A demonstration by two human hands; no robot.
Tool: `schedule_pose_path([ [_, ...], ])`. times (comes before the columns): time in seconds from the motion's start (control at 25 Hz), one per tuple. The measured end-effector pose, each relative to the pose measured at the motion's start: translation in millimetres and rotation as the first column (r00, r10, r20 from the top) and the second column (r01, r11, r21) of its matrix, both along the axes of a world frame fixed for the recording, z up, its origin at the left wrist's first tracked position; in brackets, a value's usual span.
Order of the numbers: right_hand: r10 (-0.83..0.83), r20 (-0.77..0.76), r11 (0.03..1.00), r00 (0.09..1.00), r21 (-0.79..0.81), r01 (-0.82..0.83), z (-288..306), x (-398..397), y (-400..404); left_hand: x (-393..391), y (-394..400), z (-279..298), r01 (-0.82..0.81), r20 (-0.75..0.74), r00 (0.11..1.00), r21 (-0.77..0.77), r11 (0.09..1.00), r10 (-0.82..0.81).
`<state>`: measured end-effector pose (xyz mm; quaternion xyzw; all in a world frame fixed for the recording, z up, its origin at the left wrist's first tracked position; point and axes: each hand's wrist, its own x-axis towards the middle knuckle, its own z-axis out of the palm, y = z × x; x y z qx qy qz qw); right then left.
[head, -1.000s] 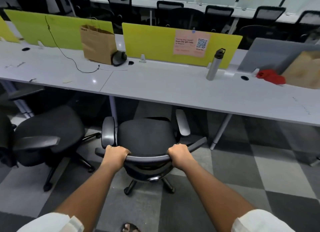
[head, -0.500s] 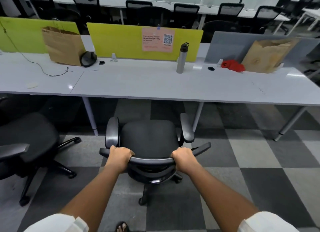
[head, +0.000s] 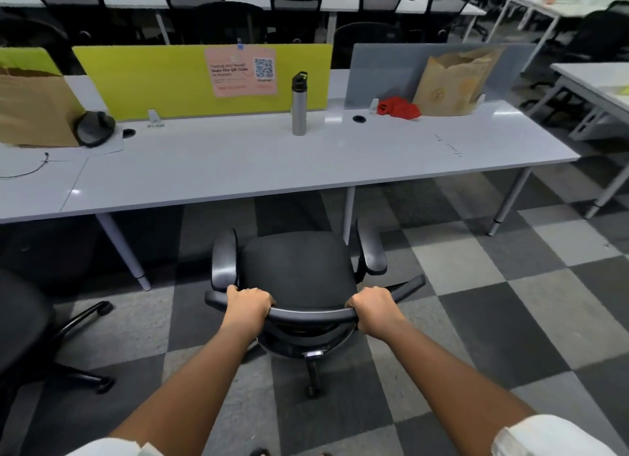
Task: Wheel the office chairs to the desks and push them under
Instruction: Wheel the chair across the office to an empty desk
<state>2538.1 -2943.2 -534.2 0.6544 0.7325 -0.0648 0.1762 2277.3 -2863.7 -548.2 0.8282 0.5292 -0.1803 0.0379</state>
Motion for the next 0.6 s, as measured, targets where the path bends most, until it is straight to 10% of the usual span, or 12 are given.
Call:
schedule_pose_path([
  [0.6, -0.313, 0.096, 0.948, 0.945, -0.037, 0.318, -7, 78, -15, 118, 40, 14, 0.241, -0.025, 0.97, 0.005, 0.97, -0.241],
])
